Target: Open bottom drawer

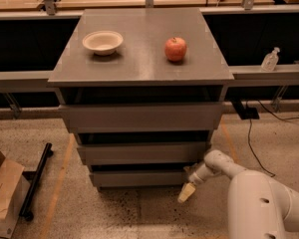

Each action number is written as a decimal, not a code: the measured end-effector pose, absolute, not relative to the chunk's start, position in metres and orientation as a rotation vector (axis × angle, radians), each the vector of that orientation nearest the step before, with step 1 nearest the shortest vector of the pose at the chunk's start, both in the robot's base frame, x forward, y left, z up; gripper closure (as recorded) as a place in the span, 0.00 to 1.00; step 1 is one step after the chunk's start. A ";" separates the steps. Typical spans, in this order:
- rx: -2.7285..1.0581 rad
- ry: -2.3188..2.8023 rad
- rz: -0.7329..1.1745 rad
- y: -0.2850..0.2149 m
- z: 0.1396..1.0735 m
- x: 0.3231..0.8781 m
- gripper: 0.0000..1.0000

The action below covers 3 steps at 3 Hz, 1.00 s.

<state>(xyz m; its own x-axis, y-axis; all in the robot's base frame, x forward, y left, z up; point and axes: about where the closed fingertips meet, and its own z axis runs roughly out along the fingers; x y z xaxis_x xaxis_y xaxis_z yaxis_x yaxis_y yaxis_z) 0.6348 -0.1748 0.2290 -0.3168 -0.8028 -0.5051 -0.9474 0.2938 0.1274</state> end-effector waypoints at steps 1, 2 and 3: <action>-1.574 2.170 0.555 -0.175 0.228 0.654 0.00; -1.568 2.133 0.560 -0.170 0.222 0.666 0.00; -1.539 2.139 0.612 -0.162 0.203 0.665 0.00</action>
Offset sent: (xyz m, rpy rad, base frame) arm 0.0526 0.0042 -0.0088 0.0692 -0.1144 0.0131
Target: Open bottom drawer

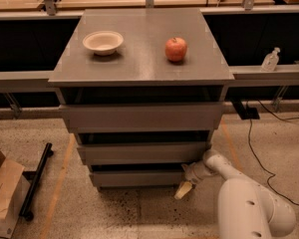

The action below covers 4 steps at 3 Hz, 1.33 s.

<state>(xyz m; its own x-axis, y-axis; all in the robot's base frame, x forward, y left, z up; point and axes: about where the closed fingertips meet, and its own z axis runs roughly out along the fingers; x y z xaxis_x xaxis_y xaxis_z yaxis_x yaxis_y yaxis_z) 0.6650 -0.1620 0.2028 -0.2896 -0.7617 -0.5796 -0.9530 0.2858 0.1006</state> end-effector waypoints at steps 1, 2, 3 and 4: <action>-1.518 2.154 0.680 -0.150 0.184 0.651 0.00; -1.517 2.155 0.682 -0.150 0.188 0.650 0.15; -1.517 2.155 0.682 -0.150 0.190 0.650 0.38; -1.517 2.155 0.682 -0.150 0.193 0.650 0.61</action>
Offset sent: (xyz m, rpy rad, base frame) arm -0.0678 0.0275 -0.0416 0.0772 0.1706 -0.0450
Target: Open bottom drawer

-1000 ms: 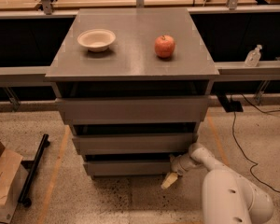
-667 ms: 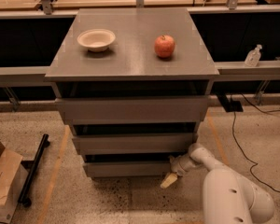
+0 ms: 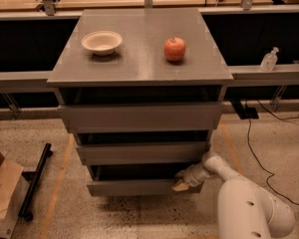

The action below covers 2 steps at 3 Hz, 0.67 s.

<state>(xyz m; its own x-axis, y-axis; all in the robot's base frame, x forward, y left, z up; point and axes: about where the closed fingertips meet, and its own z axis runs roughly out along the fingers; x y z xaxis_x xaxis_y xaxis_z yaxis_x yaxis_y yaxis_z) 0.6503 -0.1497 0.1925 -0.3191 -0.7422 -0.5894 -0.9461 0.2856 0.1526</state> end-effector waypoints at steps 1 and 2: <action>-1.517 2.155 0.682 -0.150 0.196 0.650 0.85; -1.519 2.155 0.686 -0.148 0.194 0.649 1.00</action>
Offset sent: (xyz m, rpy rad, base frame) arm 0.0000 0.0000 0.0034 0.0000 -0.0001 -0.0002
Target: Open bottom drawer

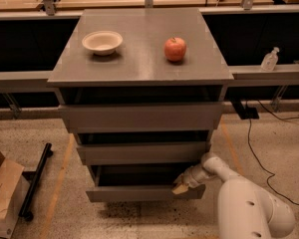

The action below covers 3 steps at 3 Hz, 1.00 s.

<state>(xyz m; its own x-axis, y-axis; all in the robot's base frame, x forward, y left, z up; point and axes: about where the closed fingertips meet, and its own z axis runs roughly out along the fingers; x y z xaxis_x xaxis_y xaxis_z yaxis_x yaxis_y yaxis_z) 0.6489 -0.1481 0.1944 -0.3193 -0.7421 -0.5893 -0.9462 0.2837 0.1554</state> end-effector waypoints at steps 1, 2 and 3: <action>-1.521 2.156 0.692 -0.146 0.192 0.647 0.83; -1.521 2.157 0.695 -0.146 0.192 0.646 0.75; -1.521 2.157 0.695 -0.146 0.192 0.646 0.97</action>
Offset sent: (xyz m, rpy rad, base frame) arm -0.0764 -0.0143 -0.0651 0.0204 0.3254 -0.0787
